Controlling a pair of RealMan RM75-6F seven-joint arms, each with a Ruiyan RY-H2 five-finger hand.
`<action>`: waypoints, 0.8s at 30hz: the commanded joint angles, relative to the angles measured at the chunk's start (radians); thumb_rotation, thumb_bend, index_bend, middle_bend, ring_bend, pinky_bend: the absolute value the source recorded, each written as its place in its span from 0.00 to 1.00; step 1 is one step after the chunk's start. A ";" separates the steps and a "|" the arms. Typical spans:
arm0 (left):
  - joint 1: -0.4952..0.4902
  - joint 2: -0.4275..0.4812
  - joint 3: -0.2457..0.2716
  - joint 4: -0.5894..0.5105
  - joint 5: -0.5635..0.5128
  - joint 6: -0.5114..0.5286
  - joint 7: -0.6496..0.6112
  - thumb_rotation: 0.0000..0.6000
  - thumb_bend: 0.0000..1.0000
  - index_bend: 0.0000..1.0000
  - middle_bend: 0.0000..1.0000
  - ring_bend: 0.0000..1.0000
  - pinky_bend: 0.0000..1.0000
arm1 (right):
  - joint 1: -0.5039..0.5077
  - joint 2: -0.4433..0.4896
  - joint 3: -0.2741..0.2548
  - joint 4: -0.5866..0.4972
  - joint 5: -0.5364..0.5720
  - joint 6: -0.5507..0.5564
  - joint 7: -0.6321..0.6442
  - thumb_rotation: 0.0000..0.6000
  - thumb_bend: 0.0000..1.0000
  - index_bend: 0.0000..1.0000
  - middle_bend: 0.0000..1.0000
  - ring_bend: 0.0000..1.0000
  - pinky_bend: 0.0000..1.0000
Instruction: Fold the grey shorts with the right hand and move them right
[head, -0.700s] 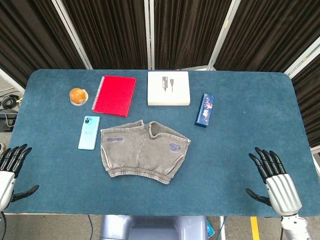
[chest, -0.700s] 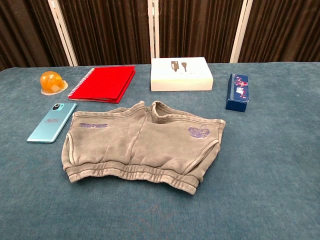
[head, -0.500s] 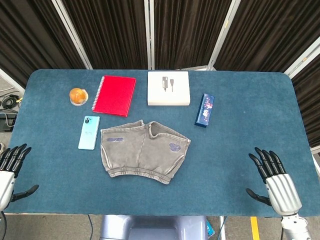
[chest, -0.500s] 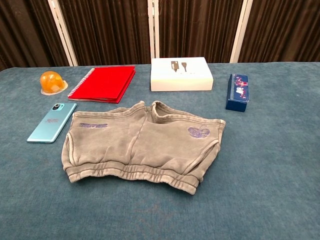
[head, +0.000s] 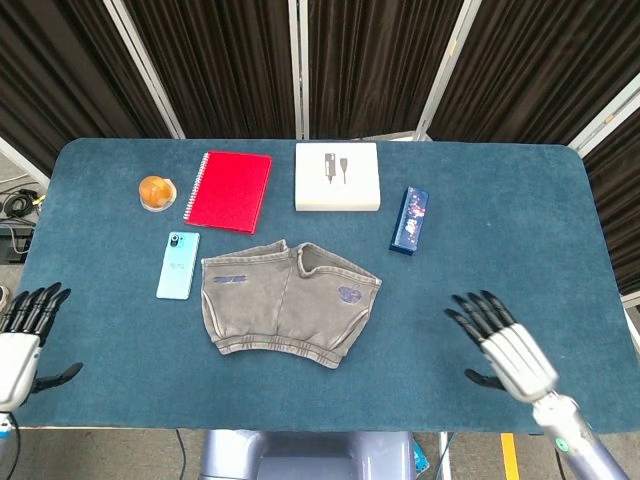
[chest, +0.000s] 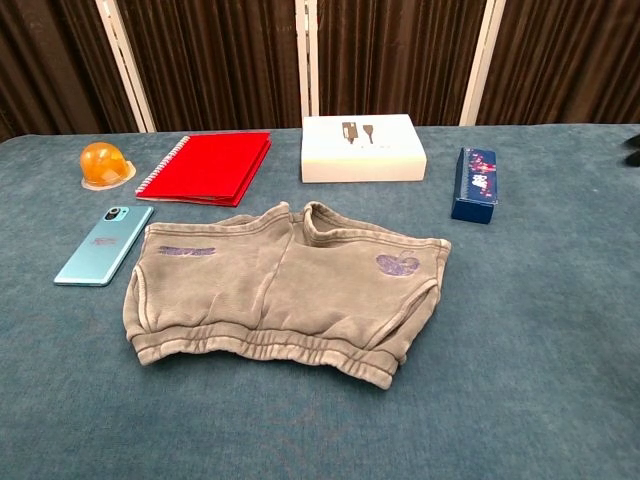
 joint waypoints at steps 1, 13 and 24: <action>-0.019 -0.020 -0.009 0.024 -0.026 -0.034 0.009 1.00 0.02 0.00 0.00 0.00 0.00 | 0.165 -0.110 0.004 0.182 -0.111 -0.127 0.100 1.00 0.00 0.21 0.18 0.06 0.08; -0.058 -0.046 -0.033 0.045 -0.081 -0.096 0.024 1.00 0.02 0.00 0.00 0.00 0.00 | 0.350 -0.327 -0.003 0.416 -0.107 -0.217 0.211 1.00 0.00 0.27 0.24 0.12 0.07; -0.067 -0.054 -0.035 0.054 -0.119 -0.120 0.031 1.00 0.03 0.00 0.00 0.00 0.00 | 0.423 -0.469 -0.050 0.586 -0.120 -0.189 0.231 1.00 0.00 0.27 0.24 0.13 0.10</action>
